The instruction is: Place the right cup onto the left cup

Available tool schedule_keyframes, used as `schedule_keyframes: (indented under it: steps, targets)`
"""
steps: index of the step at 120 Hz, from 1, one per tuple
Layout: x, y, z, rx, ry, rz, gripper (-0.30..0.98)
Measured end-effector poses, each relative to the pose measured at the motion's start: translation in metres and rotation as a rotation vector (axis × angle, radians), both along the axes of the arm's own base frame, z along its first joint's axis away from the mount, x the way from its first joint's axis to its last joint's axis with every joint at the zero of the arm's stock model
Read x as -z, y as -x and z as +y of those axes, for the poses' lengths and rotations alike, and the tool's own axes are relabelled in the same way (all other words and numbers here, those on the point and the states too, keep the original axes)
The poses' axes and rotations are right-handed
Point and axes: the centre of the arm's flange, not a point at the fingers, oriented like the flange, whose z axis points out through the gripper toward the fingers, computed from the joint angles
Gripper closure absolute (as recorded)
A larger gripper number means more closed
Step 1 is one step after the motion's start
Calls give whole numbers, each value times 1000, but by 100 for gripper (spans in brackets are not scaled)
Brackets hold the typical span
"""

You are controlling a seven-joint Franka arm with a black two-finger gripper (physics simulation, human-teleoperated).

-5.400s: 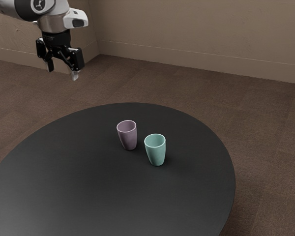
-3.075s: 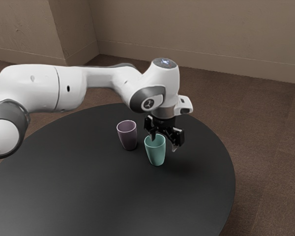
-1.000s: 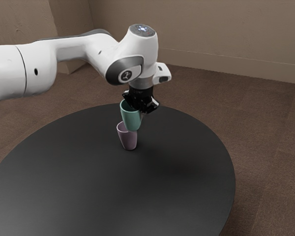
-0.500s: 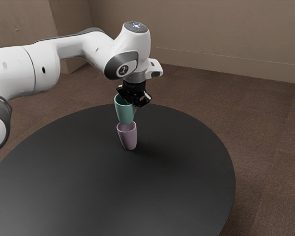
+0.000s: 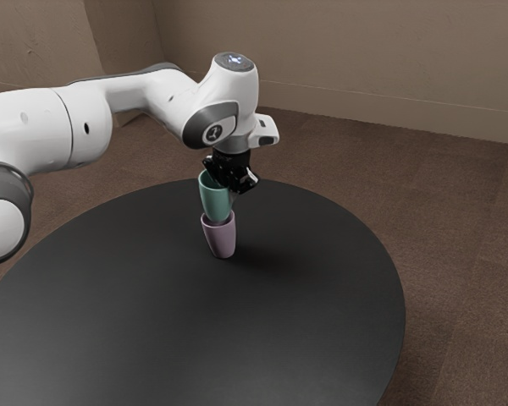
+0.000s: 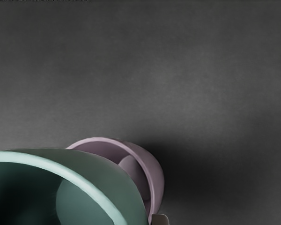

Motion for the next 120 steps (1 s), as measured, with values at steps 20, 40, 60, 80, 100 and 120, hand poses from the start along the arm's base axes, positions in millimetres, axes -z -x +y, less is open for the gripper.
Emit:
schedule_keyframes:
  steps: [20, 40, 60, 80, 100, 120]
  targets:
    - [6, -2, 3, 12, -1, 6, 78]
    - [14, -4, 8, 18, 0, 9, 78]
    - [23, -6, 8, 29, 3, 14, 78]
    - [30, -8, 8, 38, 6, 15, 76]
    - [32, -8, 7, 45, 13, 17, 40]
    - [32, -8, 7, 51, 14, 17, 18]
